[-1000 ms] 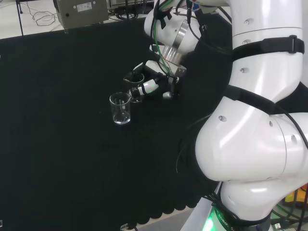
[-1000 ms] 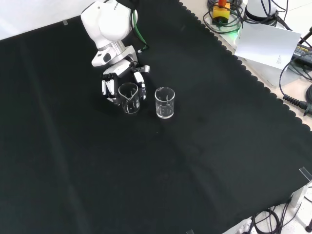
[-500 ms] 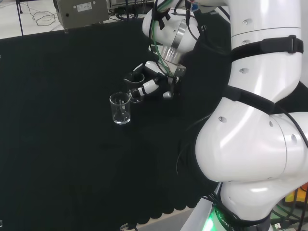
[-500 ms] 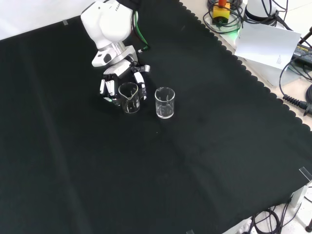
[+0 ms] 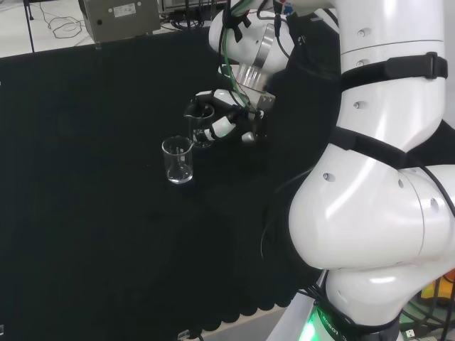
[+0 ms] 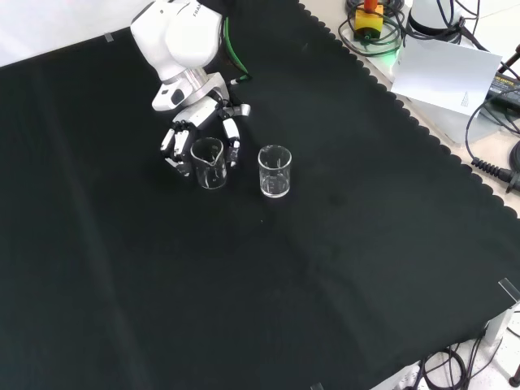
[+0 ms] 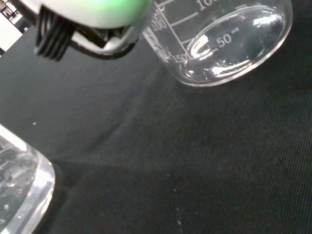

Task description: Place the beaker back on the table.

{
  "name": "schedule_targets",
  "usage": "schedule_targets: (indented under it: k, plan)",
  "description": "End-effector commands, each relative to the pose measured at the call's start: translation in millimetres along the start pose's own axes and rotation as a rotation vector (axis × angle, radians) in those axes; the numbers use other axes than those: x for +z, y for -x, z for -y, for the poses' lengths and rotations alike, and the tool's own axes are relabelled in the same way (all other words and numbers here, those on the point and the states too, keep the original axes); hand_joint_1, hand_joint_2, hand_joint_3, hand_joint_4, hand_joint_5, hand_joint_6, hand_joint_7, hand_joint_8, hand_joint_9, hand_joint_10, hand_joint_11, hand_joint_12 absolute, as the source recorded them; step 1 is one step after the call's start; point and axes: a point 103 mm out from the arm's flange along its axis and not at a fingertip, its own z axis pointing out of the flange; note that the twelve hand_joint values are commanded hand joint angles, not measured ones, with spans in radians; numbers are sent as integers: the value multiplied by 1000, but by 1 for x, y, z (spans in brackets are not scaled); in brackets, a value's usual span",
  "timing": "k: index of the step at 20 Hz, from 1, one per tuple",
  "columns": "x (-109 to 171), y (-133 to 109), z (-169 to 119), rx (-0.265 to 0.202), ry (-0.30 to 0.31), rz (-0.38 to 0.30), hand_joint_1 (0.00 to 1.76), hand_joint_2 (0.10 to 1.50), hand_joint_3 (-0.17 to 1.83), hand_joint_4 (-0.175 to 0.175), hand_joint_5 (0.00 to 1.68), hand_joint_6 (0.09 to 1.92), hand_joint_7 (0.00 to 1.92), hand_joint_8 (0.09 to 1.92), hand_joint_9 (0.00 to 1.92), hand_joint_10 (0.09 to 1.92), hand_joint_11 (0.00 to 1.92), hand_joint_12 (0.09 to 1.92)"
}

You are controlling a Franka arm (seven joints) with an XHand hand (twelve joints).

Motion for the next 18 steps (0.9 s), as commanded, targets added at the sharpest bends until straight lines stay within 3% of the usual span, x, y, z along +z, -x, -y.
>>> schedule_targets:
  k: [1,12,18]
  plan:
    - [-14,-8,6,0,19,-5,860,536,568,-66,392,691,527,821,924,87,251,1383]
    - [-84,-49,40,2,105,70,831,551,533,-69,384,643,507,821,884,87,203,1394]
    - [-120,-71,77,50,144,100,821,568,514,-72,398,617,506,819,880,87,201,1395]
